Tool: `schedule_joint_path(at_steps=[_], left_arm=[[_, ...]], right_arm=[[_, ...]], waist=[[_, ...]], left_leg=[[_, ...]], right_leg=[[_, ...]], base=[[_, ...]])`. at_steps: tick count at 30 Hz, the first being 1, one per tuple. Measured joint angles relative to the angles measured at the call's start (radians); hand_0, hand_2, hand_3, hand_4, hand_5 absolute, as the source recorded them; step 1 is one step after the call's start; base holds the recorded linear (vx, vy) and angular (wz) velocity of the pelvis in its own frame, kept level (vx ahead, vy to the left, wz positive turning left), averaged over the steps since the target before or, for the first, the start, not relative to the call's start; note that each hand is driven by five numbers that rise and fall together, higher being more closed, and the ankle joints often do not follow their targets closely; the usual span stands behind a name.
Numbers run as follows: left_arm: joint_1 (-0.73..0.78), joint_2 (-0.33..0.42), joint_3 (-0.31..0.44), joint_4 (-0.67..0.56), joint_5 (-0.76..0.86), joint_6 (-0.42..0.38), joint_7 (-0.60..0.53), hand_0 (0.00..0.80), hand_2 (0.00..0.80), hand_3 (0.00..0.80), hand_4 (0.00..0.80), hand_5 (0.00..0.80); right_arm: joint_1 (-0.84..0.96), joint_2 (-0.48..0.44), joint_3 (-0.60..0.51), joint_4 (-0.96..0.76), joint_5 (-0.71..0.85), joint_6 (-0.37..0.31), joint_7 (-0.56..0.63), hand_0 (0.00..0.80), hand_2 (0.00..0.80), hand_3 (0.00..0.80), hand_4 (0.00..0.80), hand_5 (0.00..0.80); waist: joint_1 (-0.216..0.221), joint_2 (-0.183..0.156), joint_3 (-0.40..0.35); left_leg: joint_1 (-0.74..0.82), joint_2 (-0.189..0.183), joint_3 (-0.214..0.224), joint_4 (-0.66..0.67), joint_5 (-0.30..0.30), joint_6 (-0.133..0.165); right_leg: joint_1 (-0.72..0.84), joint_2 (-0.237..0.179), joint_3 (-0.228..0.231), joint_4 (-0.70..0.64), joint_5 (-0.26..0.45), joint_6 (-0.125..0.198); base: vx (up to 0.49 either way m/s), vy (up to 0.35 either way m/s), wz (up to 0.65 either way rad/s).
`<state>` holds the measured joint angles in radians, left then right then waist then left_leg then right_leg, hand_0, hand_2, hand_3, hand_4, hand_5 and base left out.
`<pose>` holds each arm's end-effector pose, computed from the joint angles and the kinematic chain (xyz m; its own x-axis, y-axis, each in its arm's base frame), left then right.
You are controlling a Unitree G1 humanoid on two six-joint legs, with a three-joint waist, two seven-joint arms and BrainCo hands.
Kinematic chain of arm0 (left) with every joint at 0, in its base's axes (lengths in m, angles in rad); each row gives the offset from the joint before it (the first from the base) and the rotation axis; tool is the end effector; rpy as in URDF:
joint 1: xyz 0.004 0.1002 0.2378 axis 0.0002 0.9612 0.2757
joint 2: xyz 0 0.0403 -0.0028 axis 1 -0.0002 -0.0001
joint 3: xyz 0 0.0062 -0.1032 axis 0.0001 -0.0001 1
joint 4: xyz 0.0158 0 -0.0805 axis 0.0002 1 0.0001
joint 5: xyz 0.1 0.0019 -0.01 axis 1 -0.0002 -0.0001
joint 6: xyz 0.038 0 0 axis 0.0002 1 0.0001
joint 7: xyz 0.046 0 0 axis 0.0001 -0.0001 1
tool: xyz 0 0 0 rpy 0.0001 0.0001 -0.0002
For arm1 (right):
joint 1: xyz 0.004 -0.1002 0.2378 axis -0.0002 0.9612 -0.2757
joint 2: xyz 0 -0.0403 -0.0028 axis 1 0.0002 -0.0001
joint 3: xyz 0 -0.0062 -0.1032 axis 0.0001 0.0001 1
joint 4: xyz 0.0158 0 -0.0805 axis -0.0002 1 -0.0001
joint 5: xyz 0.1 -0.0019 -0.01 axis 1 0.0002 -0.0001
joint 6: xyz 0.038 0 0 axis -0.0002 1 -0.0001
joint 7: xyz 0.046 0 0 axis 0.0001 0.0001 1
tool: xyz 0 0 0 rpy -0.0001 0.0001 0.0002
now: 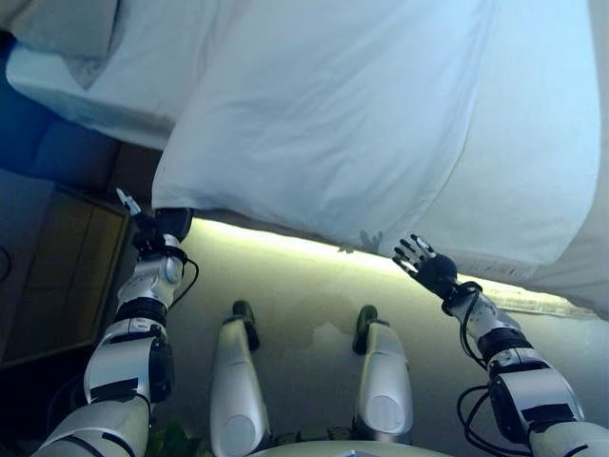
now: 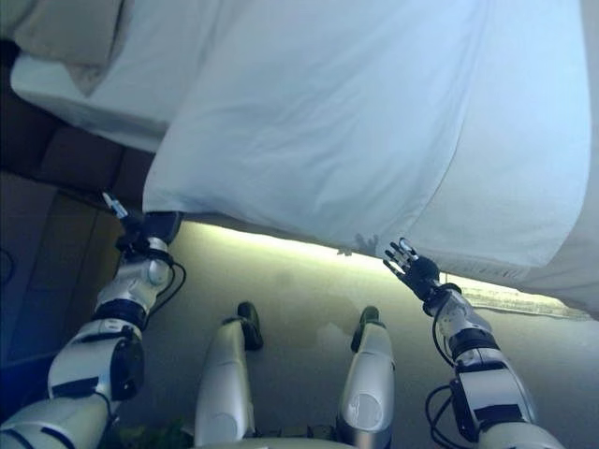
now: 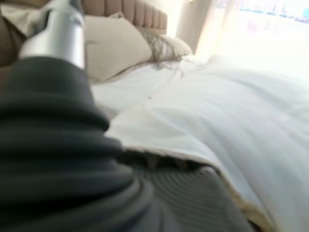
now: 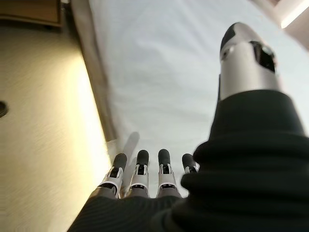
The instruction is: Make the bed neatly
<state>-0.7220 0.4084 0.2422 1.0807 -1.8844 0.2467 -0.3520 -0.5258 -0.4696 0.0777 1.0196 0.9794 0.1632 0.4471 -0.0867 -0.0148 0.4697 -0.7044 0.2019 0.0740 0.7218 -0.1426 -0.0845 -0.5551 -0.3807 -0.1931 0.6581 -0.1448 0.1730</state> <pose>0.3109 0.2558 0.0699 0.9853 0.1323 0.1085 0.1275 -0.1449 -0.9812 0.2684 -0.2655 0.0167 0.9225 0.2122 -0.3223 0.0190 0.8093 0.5871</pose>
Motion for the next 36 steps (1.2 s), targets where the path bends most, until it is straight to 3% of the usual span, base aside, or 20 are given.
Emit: schedule_joint_path(at_steps=[9,15,23,27,29,32,36], left_arm=[[0.045,-0.003,-0.022,-0.011,-0.038,0.003,0.004,0.000,0.000,0.000,0.000,0.000],[0.189,-0.018,-0.024,-0.026,-0.057,0.000,0.052,0.000,0.000,0.000,0.000,0.000],[0.358,-0.039,-0.016,-0.027,-0.062,0.025,0.078,0.000,0.000,0.000,0.000,0.000],[0.388,-0.043,-0.008,0.006,-0.049,-0.019,0.132,0.000,0.000,0.000,0.000,0.000],[0.395,-0.044,0.017,0.037,0.015,-0.043,0.150,0.000,0.000,0.000,0.000,0.000],[0.431,-0.047,0.011,0.042,0.236,-0.069,0.152,0.000,0.000,0.000,0.000,0.000],[0.502,-0.066,-0.088,0.050,0.500,-0.084,0.146,0.000,0.000,0.000,0.000,0.000]], right_arm=[[-0.006,-0.068,0.057,-0.082,0.038,0.001,0.029,0.000,0.000,0.000,0.000,0.000],[-0.008,-0.067,0.058,-0.164,0.069,-0.004,0.027,0.000,0.000,0.000,0.000,0.000],[0.034,-0.058,0.057,-0.272,0.094,-0.005,-0.011,0.000,0.000,0.000,0.000,0.000],[0.058,-0.049,0.056,-0.271,0.094,0.000,-0.029,0.000,0.000,0.000,0.000,0.000],[0.071,-0.032,0.055,-0.270,0.093,0.002,-0.038,0.000,0.000,0.000,0.000,0.000],[0.125,0.012,0.055,-0.272,0.085,0.013,-0.044,0.000,0.000,0.000,0.000,0.000],[0.220,0.066,0.057,-0.272,-0.012,0.021,-0.042,0.000,0.000,0.000,0.000,0.000]], waist=[[0.027,0.003,0.008],[0.053,-0.001,0.010],[0.075,-0.002,0.010],[0.075,-0.004,0.009],[0.076,-0.009,0.003],[0.072,-0.025,-0.049],[0.075,-0.043,-0.122]], left_leg=[[-0.146,-0.001,-0.025,0.061,0.008,0.002],[-0.220,-0.002,-0.049,0.093,0.013,-0.003],[-0.204,-0.004,-0.048,0.089,0.011,0.002],[-0.154,-0.003,-0.042,0.058,0.018,-0.005],[-0.104,0.005,-0.031,0.031,0.022,-0.011],[-0.027,0.025,-0.013,-0.034,0.036,-0.028],[0.123,0.074,0.054,-0.140,0.051,-0.052]], right_leg=[[-0.159,-0.007,0.025,0.110,-0.038,-0.001],[-0.220,-0.007,0.024,0.151,-0.053,-0.007],[-0.209,-0.010,0.029,0.154,-0.055,-0.006],[-0.169,-0.009,0.028,0.139,-0.056,-0.006],[-0.128,-0.004,0.026,0.119,-0.056,-0.006],[-0.072,0.003,0.007,0.075,-0.053,-0.010],[0.046,0.005,-0.063,-0.027,-0.022,-0.026]], base=[[-0.083,0.079,0.05],[-0.048,-0.032,0.08],[0.014,-0.073,0.02],[0.077,-0.154,-0.01],[0.130,-0.221,-0.09],[0.175,-0.220,-0.13],[0.254,-0.225,-0.39]])
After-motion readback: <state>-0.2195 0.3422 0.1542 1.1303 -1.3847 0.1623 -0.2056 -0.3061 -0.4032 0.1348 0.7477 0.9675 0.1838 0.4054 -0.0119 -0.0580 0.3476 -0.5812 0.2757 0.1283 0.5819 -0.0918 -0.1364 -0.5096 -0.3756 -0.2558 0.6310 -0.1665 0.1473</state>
